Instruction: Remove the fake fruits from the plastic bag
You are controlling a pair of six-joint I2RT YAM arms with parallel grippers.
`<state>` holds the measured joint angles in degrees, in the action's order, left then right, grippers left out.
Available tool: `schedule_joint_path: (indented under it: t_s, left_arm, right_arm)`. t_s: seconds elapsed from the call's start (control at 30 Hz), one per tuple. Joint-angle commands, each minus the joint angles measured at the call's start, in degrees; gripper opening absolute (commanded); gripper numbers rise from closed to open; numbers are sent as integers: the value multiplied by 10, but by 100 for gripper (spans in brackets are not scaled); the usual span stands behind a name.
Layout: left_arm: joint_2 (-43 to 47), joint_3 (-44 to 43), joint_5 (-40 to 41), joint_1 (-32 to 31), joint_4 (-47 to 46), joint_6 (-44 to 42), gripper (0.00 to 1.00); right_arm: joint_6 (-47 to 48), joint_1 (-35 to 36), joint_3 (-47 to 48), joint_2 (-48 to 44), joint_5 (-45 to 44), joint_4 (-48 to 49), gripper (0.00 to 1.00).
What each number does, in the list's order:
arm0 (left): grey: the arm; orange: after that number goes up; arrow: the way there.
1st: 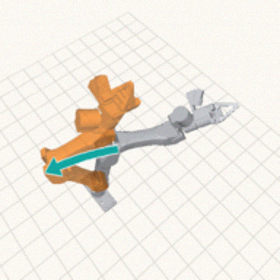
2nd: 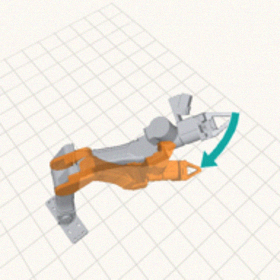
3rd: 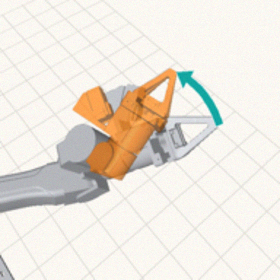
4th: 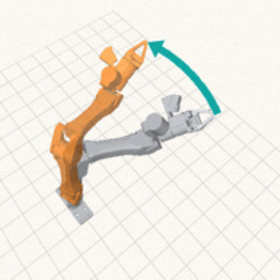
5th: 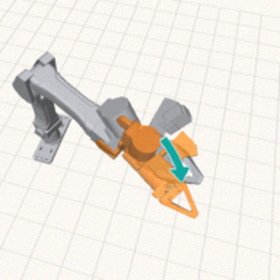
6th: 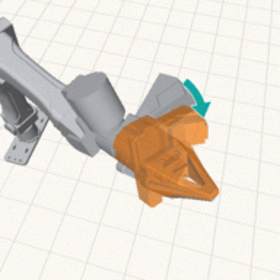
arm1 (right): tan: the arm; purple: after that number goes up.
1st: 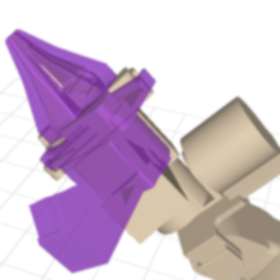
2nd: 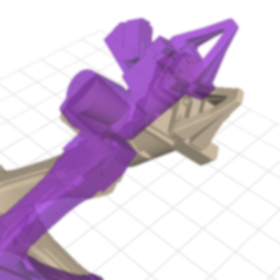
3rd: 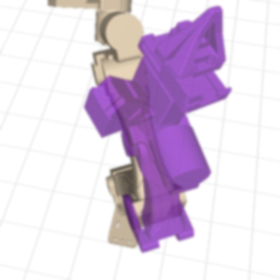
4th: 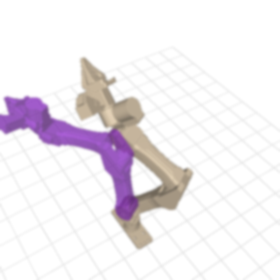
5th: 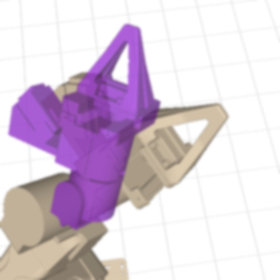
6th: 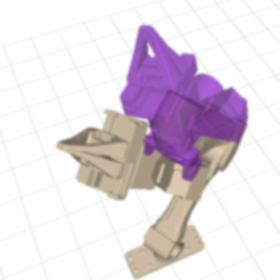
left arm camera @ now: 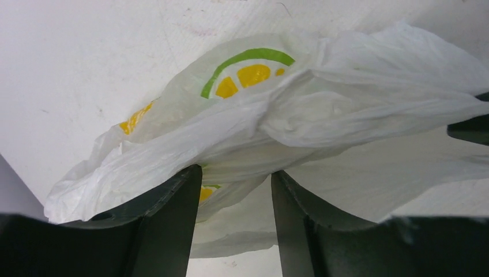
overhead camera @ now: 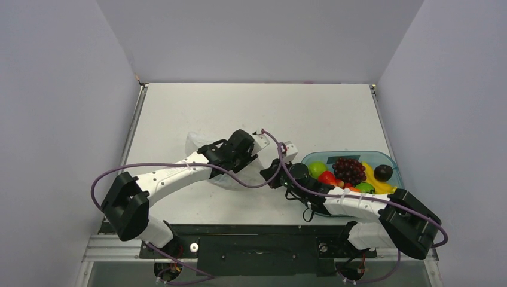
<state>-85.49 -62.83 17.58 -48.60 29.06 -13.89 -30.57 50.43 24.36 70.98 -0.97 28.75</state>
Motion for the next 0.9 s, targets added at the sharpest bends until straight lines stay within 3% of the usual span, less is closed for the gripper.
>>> schedule_joint_path:
  t_s: [0.0,0.1,0.23,0.37,0.5,0.7,0.77,0.8,0.87]
  left_arm:
    - [21,-2,92,-8,-102,20,41]
    - [45,11,115,-8,-127,27,21]
    - [80,27,146,-8,-153,33,1]
    - [133,50,200,-3,-193,39,0]
    - [193,70,206,26,-215,78,0]
    - [235,32,167,109,-99,248,0]
    - [242,17,108,131,-52,309,12]
    - [245,16,53,136,-43,337,27]
    - [259,25,-6,147,-20,375,41]
  right_arm:
    - [-5,-3,23,31,36,41,0]
    - [-5,-3,30,40,42,41,0]
    - [-4,-3,33,45,43,39,0]
    - [-2,-3,38,53,46,34,0]
    - [1,-3,39,53,51,37,0]
    - [15,-3,34,39,53,39,0]
    - [19,-3,34,37,53,38,0]
    - [19,-3,35,37,53,37,0]
    - [21,-3,35,36,53,37,0]
